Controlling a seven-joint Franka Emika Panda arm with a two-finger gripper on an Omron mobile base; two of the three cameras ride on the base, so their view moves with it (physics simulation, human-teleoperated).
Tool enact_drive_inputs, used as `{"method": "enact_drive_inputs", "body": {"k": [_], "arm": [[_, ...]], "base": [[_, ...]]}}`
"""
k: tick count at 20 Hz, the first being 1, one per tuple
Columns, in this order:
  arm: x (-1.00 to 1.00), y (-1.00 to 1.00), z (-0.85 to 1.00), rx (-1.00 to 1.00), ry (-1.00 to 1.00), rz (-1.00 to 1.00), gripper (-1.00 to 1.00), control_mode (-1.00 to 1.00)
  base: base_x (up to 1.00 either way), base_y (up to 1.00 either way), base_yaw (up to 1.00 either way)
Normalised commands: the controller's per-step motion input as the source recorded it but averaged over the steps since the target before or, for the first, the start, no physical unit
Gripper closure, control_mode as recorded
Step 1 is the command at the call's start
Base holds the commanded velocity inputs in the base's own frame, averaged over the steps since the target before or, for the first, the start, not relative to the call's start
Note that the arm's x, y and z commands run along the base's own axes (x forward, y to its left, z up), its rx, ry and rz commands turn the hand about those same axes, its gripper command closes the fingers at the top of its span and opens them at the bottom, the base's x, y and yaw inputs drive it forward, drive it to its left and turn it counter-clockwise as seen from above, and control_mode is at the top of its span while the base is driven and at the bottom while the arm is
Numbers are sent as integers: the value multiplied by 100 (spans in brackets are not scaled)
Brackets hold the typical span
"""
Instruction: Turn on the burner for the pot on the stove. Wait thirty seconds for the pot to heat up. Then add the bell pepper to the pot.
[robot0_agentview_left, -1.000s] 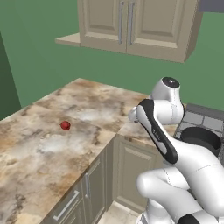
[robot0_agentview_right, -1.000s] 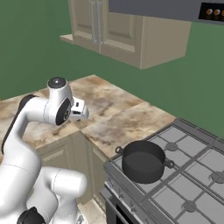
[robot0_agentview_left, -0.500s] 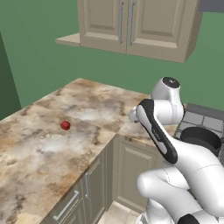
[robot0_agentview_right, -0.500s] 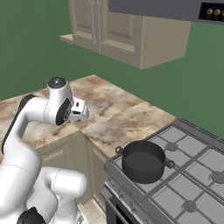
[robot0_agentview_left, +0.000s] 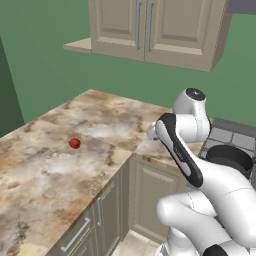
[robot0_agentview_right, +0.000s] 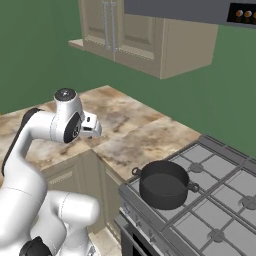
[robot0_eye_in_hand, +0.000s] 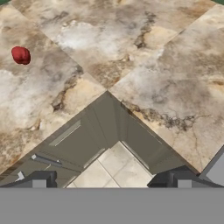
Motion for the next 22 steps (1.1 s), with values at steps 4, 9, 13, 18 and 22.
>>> {"method": "enact_drive_inputs", "body": {"k": [4,9,13,18,22], "arm": [[0,0,0,0,0,0,-100,100],[0,0,0,0,0,0,-100,100],[0,0,0,0,0,0,-100,100],[0,0,0,0,0,0,-100,-100],[0,0,0,0,0,0,-100,-100]], "base": [[0,0,0],[0,0,0],[0,0,0],[0,0,0],[0,0,0]]}}
